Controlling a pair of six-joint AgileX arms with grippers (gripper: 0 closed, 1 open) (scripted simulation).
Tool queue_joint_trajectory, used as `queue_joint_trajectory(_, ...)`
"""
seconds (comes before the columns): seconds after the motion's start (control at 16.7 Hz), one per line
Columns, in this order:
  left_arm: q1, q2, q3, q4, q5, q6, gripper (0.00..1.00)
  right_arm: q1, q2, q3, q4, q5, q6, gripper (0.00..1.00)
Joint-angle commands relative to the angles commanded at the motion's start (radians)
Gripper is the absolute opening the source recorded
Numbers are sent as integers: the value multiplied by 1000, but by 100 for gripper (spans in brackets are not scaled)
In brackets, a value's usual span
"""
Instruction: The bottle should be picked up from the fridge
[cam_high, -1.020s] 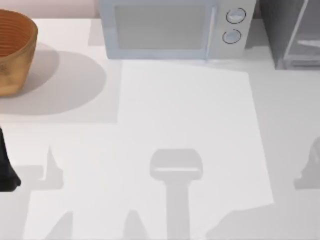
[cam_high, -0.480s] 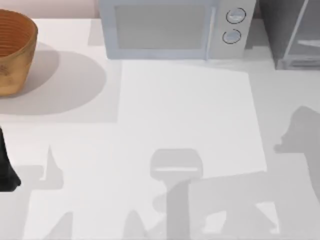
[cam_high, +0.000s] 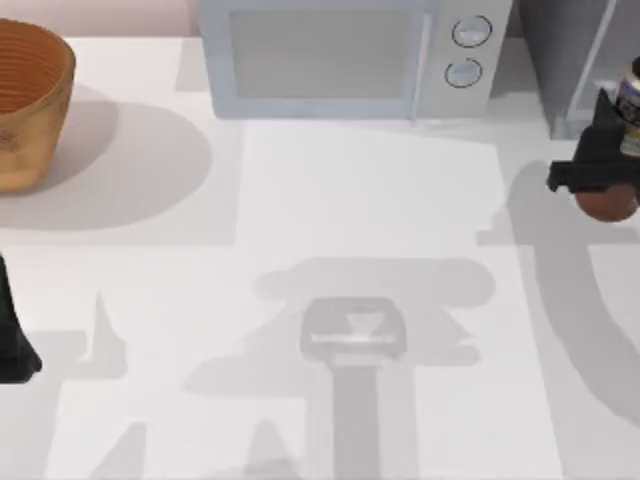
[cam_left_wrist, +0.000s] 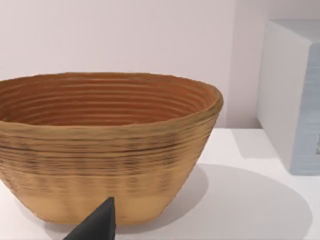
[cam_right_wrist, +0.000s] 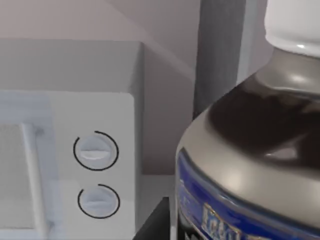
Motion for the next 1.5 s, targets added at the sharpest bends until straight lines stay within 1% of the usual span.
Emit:
queue_joint_trajectory(0.3,0,0,0,0,0,0,100,82,299,100,209,82,1,0)
queue_joint_trajectory(0.54,0,0,0,0,0,0,100,106,382,131,274,107,1,0)
queue_joint_trajectory(0.9,0,0,0,0,0,0,100,96,397,142,285,102,2,0)
queue_joint_trajectory(1.5,0,0,0,0,0,0,100,39,668,299,391,44,-1,0)
